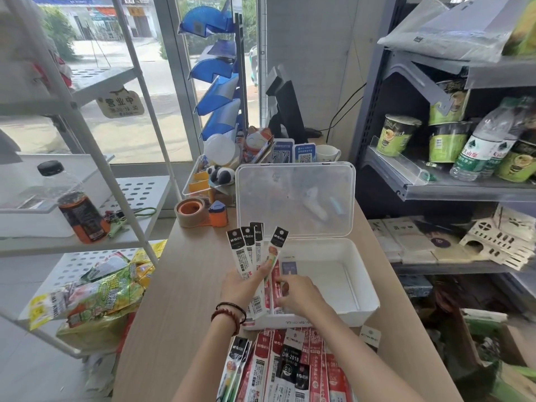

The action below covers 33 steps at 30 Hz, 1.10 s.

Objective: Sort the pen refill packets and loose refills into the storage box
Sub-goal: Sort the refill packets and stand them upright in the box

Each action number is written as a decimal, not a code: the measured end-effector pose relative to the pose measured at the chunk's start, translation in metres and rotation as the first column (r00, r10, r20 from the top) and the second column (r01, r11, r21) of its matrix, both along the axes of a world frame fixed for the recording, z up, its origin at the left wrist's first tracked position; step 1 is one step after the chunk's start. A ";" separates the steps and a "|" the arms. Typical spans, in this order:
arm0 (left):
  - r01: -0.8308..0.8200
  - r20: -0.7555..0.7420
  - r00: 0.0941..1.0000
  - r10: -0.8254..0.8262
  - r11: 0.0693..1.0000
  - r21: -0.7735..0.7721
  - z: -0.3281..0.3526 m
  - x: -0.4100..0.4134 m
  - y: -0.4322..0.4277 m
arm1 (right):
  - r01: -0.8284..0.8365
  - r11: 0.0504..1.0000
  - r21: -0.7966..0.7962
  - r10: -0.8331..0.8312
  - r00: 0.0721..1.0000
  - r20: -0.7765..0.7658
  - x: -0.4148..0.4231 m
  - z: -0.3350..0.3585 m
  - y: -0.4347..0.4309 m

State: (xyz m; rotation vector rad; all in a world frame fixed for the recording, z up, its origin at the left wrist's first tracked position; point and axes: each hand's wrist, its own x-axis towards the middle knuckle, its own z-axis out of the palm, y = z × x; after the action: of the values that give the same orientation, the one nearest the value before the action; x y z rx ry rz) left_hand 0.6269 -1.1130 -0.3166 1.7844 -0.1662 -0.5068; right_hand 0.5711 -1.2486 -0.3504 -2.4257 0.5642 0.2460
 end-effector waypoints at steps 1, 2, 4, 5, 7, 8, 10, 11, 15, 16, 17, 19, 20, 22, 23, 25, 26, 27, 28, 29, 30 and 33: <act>0.002 -0.005 1.000 -0.002 1.000 -0.003 0.001 0.000 -0.001 | -0.001 1.000 -0.009 0.001 1.000 -0.010 0.001 -0.002 0.000; 0.007 -0.008 1.000 -0.007 1.000 -0.002 0.001 0.000 -0.001 | -0.002 1.000 -0.018 0.002 1.000 -0.021 0.002 -0.004 -0.001; 0.024 -0.004 1.000 -0.024 1.000 0.008 0.002 0.000 -0.001 | -0.011 0.999 -0.052 0.010 1.000 -0.027 0.003 -0.006 -0.001; 0.027 -0.005 1.000 -0.027 1.000 0.006 0.001 0.000 -0.001 | -0.011 0.997 -0.073 0.011 1.000 -0.008 0.004 -0.007 -0.001; 0.024 -0.014 1.000 -0.024 1.000 0.000 0.000 0.001 -0.001 | 0.020 0.997 -0.068 -0.013 0.995 0.101 0.002 -0.004 -0.002; 0.024 -0.013 1.000 -0.024 1.000 0.002 -0.001 0.001 -0.001 | 0.042 0.999 -0.031 -0.036 0.984 0.173 0.001 -0.004 -0.003; 0.028 -0.008 1.000 -0.028 1.000 0.014 -0.002 0.002 -0.002 | 0.067 0.995 0.068 -0.084 0.953 0.291 -0.006 0.001 -0.002; 0.030 -0.007 1.000 -0.030 0.999 0.016 -0.002 0.002 -0.003 | 0.068 0.993 0.097 -0.097 0.939 0.329 -0.009 0.004 -0.001; 0.042 0.009 0.999 -0.042 0.999 0.035 0.000 0.003 -0.005 | 0.032 0.993 0.117 -0.079 0.901 0.427 -0.016 0.010 0.004; 0.041 0.018 0.999 -0.042 0.999 0.035 0.001 0.002 -0.005 | 0.025 0.992 0.123 -0.077 0.894 0.441 -0.016 0.010 0.005; 0.041 0.026 0.999 -0.042 0.999 0.036 0.000 0.002 -0.005 | 0.023 0.991 0.129 -0.079 0.889 0.451 -0.016 0.011 0.005; 0.052 0.047 0.997 -0.054 0.997 0.049 0.001 0.001 -0.005 | 0.020 0.987 0.160 -0.093 0.881 0.464 -0.016 0.012 0.004; 0.065 0.060 0.996 -0.068 0.996 0.062 0.001 0.000 -0.005 | 0.020 0.984 0.178 -0.103 0.875 0.472 -0.017 0.012 0.004; 0.092 0.081 0.992 -0.098 0.993 0.078 0.001 0.001 -0.006 | 0.020 0.979 0.205 -0.119 0.865 0.487 -0.018 0.011 0.004; 0.103 0.084 0.990 -0.109 0.992 0.071 -0.001 0.002 -0.006 | 0.019 0.976 0.217 -0.127 0.859 0.496 -0.018 0.010 0.004; 0.110 0.072 0.991 -0.114 0.993 0.050 -0.001 0.002 -0.006 | 0.017 0.975 0.220 -0.132 0.844 0.519 -0.018 0.008 0.003; 0.106 0.069 0.992 -0.110 0.993 0.050 -0.002 0.002 -0.006 | 0.018 0.976 0.218 -0.133 0.838 0.529 -0.018 0.007 0.003; 0.103 0.077 0.991 -0.107 0.993 0.059 -0.003 0.003 -0.006 | 0.021 0.976 0.215 -0.136 0.834 0.535 -0.019 0.007 0.003; 0.102 0.092 0.990 -0.109 0.992 0.073 -0.003 0.003 -0.006 | 0.024 0.976 0.215 -0.139 0.830 0.540 -0.019 0.008 0.002; 0.103 0.106 0.988 -0.112 0.991 0.090 -0.003 0.003 -0.006 | 0.028 0.976 0.218 -0.144 0.829 0.541 -0.019 0.007 0.002; 0.105 0.116 0.986 -0.117 0.989 0.102 -0.003 0.003 -0.007 | 0.031 0.973 0.230 -0.154 0.827 0.540 -0.020 0.008 0.002; 0.112 0.094 0.988 -0.121 0.989 0.093 -0.004 0.002 -0.007 | 0.064 0.952 0.300 -0.226 0.807 0.545 -0.021 0.009 0.001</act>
State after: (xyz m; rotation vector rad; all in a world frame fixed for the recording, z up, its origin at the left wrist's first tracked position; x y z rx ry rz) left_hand 0.6285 -1.1203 -0.3206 1.8946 -0.3238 -0.5153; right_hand 0.5498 -1.2474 -0.3416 -2.0274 0.4019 -0.4471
